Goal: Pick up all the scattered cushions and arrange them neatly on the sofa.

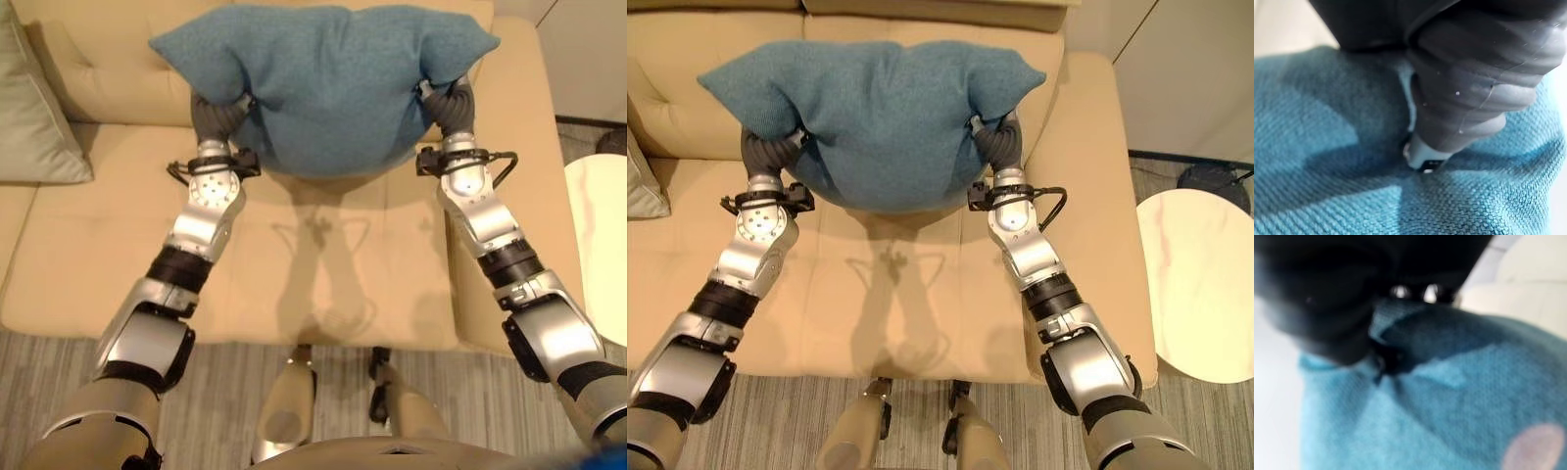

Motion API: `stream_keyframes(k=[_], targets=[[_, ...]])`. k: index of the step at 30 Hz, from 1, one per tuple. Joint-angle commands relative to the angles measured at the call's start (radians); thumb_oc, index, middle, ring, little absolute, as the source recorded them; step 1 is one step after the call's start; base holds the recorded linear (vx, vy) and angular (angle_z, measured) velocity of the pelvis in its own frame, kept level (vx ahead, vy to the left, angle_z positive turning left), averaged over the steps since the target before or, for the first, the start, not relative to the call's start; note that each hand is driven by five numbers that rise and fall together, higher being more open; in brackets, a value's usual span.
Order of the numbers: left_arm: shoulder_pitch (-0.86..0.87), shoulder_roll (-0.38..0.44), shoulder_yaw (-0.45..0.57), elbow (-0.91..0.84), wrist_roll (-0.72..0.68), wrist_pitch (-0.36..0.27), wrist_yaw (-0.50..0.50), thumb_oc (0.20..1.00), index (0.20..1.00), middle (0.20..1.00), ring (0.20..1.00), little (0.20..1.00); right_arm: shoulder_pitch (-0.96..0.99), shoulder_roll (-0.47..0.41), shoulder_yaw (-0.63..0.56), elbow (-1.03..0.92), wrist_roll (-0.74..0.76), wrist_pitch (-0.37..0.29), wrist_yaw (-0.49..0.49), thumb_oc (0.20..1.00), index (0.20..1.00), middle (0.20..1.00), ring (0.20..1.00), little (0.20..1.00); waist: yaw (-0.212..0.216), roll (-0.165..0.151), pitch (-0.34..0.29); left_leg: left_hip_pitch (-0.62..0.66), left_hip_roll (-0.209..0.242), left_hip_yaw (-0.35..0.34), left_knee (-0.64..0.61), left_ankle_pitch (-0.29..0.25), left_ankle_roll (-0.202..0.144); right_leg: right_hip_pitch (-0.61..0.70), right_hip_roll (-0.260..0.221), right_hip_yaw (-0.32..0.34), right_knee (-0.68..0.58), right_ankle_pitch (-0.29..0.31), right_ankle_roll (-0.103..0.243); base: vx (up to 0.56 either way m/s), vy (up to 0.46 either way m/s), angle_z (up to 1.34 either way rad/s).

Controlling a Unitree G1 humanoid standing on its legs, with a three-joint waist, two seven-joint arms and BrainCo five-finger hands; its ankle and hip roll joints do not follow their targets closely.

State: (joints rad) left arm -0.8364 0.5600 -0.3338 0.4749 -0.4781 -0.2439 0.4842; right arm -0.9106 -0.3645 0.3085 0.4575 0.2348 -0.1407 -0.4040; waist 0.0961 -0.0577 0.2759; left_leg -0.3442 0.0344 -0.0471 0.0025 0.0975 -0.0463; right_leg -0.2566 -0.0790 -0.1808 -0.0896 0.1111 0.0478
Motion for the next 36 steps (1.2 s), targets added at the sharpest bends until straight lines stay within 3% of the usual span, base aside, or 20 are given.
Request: stream_keyframes(k=[1,9,15,16,17,18,19,25,32,36], targets=[[-0.199,-0.012,-0.062,-0.034,0.056,-0.136,-0.022,0.2,0.2,0.2,0.2,0.2,-0.156,0.028,0.068,-0.074,-0.001,-0.118,0.008,0.2,0.2,0.2,0.2,0.2,0.001,-0.014,-0.052,-0.034,0.022,-0.01,0.033,-0.064,-0.041,-0.053,-0.078,-0.032,0.106,-0.052,0.114,0.0,0.0,0.0],[-0.226,-0.018,-0.068,0.01,0.029,-0.136,-0.022,0.2,0.2,0.2,0.2,0.2,-0.197,-0.003,0.083,-0.032,0.003,-0.109,-0.002,0.2,0.2,0.2,0.2,0.2,0.0,-0.016,-0.03,-0.082,0.025,-0.018,0.019,-0.044,-0.051,-0.102,-0.079,-0.037,0.096,-0.04,0.117,0.0,-0.002,0.03],[-0.275,-0.007,-0.087,0.1,0.021,-0.128,-0.033,0.2,0.2,0.2,0.2,0.2,-0.263,-0.026,0.109,0.064,-0.001,-0.103,-0.009,0.2,0.2,0.2,0.2,0.2,-0.004,-0.014,0.02,-0.206,0.031,-0.034,0.044,-0.025,-0.062,-0.223,-0.076,-0.032,0.108,-0.024,0.12,-0.04,-0.01,0.06],[-0.283,-0.005,-0.093,0.12,0.025,-0.124,-0.035,0.275,0.275,0.275,0.275,0.275,-0.273,-0.03,0.113,0.079,-0.012,-0.103,-0.015,0.2,0.2,0.2,0.2,0.2,-0.005,-0.014,0.018,-0.217,0.03,-0.033,0.037,-0.018,-0.064,-0.236,-0.075,-0.03,0.105,-0.021,0.121,-0.04,-0.004,-0.02],[-0.295,0.002,-0.099,0.142,0.032,-0.121,-0.035,0.404,0.404,0.404,0.404,0.404,-0.284,-0.04,0.118,0.094,-0.034,-0.099,-0.027,0.2,0.2,0.2,0.2,0.2,-0.007,-0.015,0.017,-0.227,0.031,-0.033,0.03,-0.012,-0.065,-0.244,-0.076,-0.03,0.101,-0.016,0.124,-0.01,-0.003,-0.08],[-0.346,0.017,-0.116,0.205,0.05,-0.111,-0.023,1.0,1.0,1.0,1.0,1.0,-0.328,-0.061,0.133,0.145,-0.084,-0.087,-0.062,0.859,0.859,0.859,0.859,0.859,-0.008,-0.015,0.013,-0.248,0.032,-0.035,0.011,0.003,-0.069,-0.27,-0.075,-0.03,0.091,-0.007,0.129,-0.01,-0.002,-0.1],[-0.364,0.025,-0.117,0.226,0.054,-0.11,-0.018,1.0,1.0,1.0,1.0,1.0,-0.345,-0.077,0.135,0.164,-0.104,-0.079,-0.079,1.0,1.0,1.0,1.0,1.0,-0.008,-0.015,0.013,-0.254,0.033,-0.037,0.003,0.009,-0.07,-0.277,-0.075,-0.031,0.086,-0.004,0.131,-0.01,0.003,-0.07],[-0.422,0.081,-0.119,0.359,0.045,-0.089,-0.009,1.0,1.0,1.0,1.0,1.0,-0.398,-0.129,0.129,0.298,-0.118,-0.037,-0.14,1.0,1.0,1.0,1.0,1.0,-0.004,-0.015,0.001,-0.267,0.029,-0.042,-0.03,0.029,-0.076,-0.296,-0.073,-0.032,0.063,0.005,0.138,0.01,0.004,0.03],[-0.388,0.144,-0.058,0.434,-0.063,-0.092,-0.038,1.0,1.0,1.0,1.0,1.0,-0.388,-0.196,0.135,0.41,-0.018,-0.011,-0.087,1.0,1.0,1.0,1.0,1.0,0.0,-0.019,-0.022,-0.24,0.026,-0.046,-0.046,0.025,-0.076,-0.272,-0.074,-0.035,0.048,0.004,0.135,0.02,-0.002,0.0],[-0.316,0.218,0.003,0.449,-0.103,-0.087,-0.059,1.0,1.0,1.0,1.0,1.0,-0.338,-0.292,0.108,0.46,0.037,0.0,-0.062,1.0,1.0,1.0,1.0,1.0,0.004,-0.019,-0.036,-0.212,0.026,-0.045,-0.044,0.014,-0.076,-0.238,-0.077,-0.041,0.041,0.002,0.135,0.0,0.0,0.0]])
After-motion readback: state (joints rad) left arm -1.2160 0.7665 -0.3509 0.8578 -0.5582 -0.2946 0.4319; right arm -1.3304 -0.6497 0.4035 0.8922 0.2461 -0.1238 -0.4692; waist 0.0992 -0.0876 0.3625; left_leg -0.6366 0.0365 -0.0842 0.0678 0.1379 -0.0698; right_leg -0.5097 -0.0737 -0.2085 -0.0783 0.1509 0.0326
